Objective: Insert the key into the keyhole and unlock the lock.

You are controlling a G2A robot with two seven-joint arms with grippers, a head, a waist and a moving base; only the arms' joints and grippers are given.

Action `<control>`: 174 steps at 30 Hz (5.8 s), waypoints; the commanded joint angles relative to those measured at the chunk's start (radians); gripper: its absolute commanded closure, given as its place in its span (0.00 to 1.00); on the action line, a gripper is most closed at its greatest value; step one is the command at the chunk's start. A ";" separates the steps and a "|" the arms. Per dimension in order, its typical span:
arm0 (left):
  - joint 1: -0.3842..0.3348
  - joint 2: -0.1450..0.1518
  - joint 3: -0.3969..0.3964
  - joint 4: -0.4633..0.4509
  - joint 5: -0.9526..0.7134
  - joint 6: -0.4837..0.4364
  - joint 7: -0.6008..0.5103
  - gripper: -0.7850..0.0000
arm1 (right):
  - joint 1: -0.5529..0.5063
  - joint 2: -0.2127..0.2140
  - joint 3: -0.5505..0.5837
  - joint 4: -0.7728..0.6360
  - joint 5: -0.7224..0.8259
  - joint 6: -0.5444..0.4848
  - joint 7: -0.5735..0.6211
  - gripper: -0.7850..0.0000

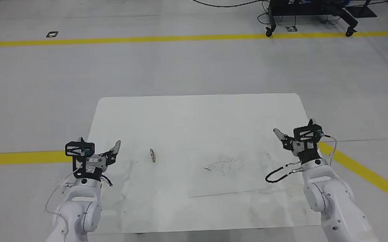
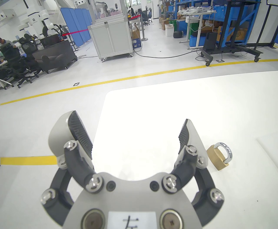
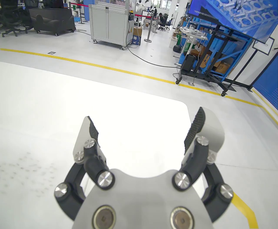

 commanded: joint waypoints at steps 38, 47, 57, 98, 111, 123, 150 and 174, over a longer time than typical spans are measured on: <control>0.000 0.000 0.000 0.000 0.000 0.000 0.000 0.00 | 0.305 -0.007 -0.343 0.153 0.092 -0.701 0.260 0.00; 0.000 0.000 0.000 0.000 0.000 0.000 0.000 0.00 | 0.389 -0.013 -0.470 0.178 0.004 -0.737 0.456 0.00; 0.000 0.000 0.000 0.000 0.000 0.000 0.000 0.00 | 0.442 -0.022 -0.559 0.223 -0.067 -0.727 0.493 0.25; 0.000 0.000 0.000 0.000 0.000 0.000 0.000 0.00 | 0.423 0.013 -0.499 0.253 -0.034 -0.823 0.185 1.00; 0.013 0.000 0.087 -0.137 0.188 -0.015 -0.074 0.00 | 0.423 0.013 -0.499 0.253 -0.034 -0.823 0.185 1.00; -0.181 -0.020 0.465 -0.167 0.559 -0.252 -0.324 0.00 | 0.423 0.013 -0.499 0.253 -0.034 -0.823 0.185 1.00; -0.284 -0.059 0.542 -0.082 0.569 -0.159 -0.374 0.00 | 0.423 0.013 -0.499 0.253 -0.034 -0.823 0.185 1.00; -0.053 -0.020 0.220 -0.334 0.402 -0.201 -0.242 0.00 | 0.435 0.015 -0.433 0.334 0.463 -0.989 0.070 1.00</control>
